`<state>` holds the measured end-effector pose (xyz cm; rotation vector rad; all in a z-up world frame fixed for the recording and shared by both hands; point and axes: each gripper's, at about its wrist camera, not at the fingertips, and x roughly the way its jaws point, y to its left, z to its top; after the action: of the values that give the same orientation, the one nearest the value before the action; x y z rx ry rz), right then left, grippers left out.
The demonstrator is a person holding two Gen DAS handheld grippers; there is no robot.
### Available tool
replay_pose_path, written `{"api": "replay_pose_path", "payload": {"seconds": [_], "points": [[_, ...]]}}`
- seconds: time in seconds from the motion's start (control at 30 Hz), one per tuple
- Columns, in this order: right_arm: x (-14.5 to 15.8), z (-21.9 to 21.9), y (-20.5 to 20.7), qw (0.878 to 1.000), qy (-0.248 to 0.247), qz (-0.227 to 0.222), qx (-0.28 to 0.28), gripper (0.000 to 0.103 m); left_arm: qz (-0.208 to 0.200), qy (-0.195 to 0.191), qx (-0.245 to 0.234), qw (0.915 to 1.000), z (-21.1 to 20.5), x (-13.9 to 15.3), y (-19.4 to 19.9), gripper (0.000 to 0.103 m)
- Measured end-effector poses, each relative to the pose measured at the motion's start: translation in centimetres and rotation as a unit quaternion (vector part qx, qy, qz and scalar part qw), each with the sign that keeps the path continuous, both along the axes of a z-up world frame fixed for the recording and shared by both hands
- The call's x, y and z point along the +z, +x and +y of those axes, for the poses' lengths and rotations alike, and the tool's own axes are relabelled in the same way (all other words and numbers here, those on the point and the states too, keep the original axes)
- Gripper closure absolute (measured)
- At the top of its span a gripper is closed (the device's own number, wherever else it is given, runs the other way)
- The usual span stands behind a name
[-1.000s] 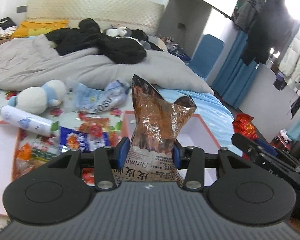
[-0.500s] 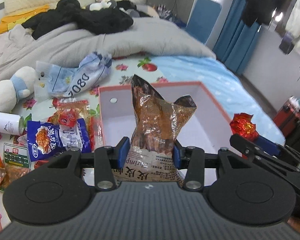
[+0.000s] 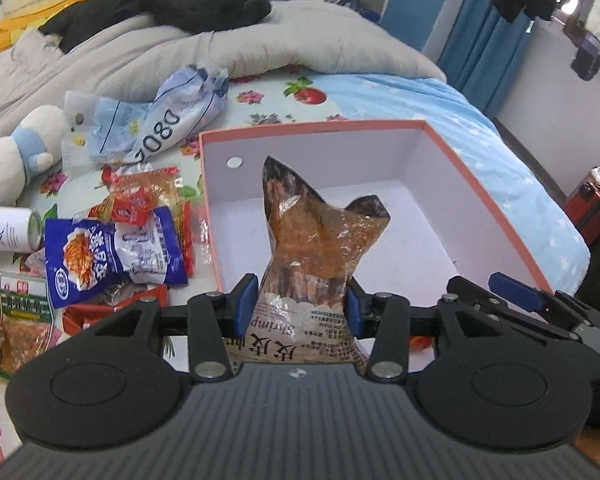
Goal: Organize snacks
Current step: 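Carry both snacks over the deep pink box and open both tools to drop them, then withdraw both open tools from the box back toward the snack pile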
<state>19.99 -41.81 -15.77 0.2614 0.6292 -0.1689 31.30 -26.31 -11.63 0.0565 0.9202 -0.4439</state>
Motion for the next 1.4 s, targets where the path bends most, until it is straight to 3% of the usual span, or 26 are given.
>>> {"api": "replay_pose_path", "payload": {"seconds": [0.03,0.1,0.27,0.5,1.0,1.2,1.4], "points": [[0.0,-0.1,0.0,1.0,0.003,0.0,-0.003,0.041,-0.002,0.0,-0.001,1.0,0.1,0.1,-0.1,0.033],[0.2,-0.1,0.0,1.0,0.01,-0.003,-0.003,0.034,-0.013,-0.003,0.005,0.9999,0.5,0.6,-0.5,0.025],[1.6,0.4,-0.8,1.0,0.012,-0.019,0.002,0.035,-0.03,-0.013,0.01,0.9994,1.4,2.6,-1.5,0.025],[6.0,1.5,-2.2,0.998,0.002,-0.06,0.011,0.035,-0.069,-0.032,0.019,0.9969,3.3,6.7,-4.0,0.025],[13.5,7.2,-6.4,0.987,-0.017,-0.143,0.065,0.035,-0.134,-0.05,0.074,0.9869,12.9,13.6,-10.0,0.025],[14.4,10.3,-7.8,0.983,-0.013,-0.155,0.094,0.035,-0.139,-0.056,0.096,0.9841,16.7,14.2,-12.6,0.025],[13.4,13.6,-8.7,0.981,-0.016,-0.146,0.13,0.035,-0.111,-0.054,0.124,0.9846,20.2,12.0,-14.9,0.025]]}}
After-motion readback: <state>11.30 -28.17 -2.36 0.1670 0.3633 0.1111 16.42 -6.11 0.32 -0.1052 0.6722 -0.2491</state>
